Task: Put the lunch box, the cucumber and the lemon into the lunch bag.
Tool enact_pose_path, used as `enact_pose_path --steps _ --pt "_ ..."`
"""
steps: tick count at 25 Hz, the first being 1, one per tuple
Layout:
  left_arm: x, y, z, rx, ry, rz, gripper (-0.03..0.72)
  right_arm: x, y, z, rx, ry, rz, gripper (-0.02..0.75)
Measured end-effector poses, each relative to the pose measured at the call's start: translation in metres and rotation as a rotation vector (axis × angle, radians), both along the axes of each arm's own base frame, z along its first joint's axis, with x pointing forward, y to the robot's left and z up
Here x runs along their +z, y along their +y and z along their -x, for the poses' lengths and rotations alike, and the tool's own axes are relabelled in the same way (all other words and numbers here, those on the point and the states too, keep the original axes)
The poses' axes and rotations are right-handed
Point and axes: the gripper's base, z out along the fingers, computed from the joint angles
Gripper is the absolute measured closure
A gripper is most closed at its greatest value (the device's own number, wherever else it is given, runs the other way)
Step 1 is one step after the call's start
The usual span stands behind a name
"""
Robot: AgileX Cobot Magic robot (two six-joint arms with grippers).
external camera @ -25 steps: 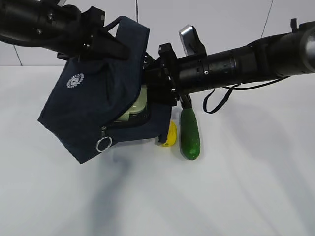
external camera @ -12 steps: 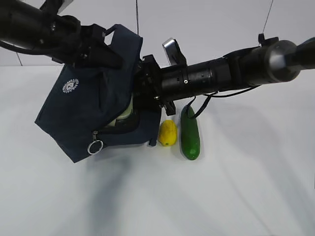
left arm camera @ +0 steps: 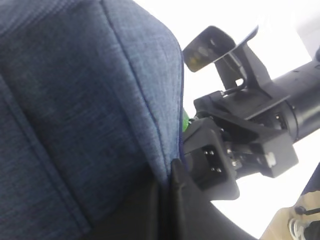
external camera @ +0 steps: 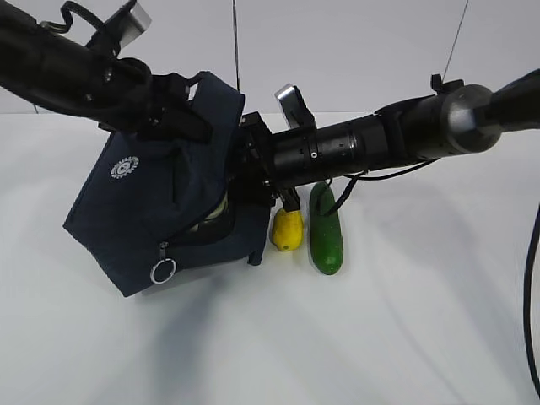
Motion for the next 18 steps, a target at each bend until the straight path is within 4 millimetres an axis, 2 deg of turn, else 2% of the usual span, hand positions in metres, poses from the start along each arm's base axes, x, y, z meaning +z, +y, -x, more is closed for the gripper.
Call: enact_pose_path --steps 11,18 --pt "-0.017 -0.001 -0.005 -0.001 0.033 -0.024 0.694 -0.018 0.001 -0.002 -0.018 0.036 0.02 0.379" --pt "-0.025 -0.001 -0.007 -0.002 0.053 -0.03 0.694 -0.021 0.001 -0.004 -0.036 0.034 0.039 0.376"
